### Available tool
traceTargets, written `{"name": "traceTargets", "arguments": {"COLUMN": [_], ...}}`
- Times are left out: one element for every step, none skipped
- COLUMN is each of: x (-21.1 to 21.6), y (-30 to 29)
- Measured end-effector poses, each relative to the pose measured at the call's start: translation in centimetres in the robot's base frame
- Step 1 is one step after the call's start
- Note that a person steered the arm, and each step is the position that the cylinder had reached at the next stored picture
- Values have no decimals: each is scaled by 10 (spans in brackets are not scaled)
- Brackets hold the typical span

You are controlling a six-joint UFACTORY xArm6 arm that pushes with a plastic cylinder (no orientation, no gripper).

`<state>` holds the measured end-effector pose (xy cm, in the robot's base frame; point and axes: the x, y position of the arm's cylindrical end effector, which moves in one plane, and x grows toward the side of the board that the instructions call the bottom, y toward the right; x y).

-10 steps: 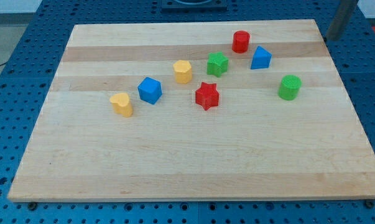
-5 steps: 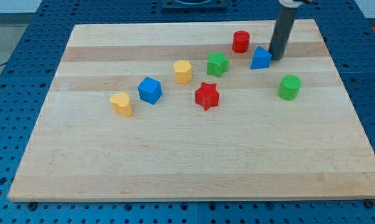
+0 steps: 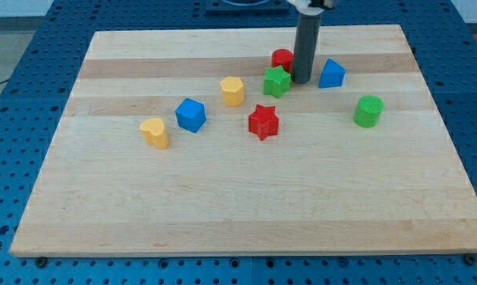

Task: Slide the red circle to the top center

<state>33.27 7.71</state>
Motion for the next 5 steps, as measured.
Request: {"name": "traceTargets", "arguments": {"x": [-18, -56, -60, -55, -17], "y": [-38, -51, -43, -43, -38]}}
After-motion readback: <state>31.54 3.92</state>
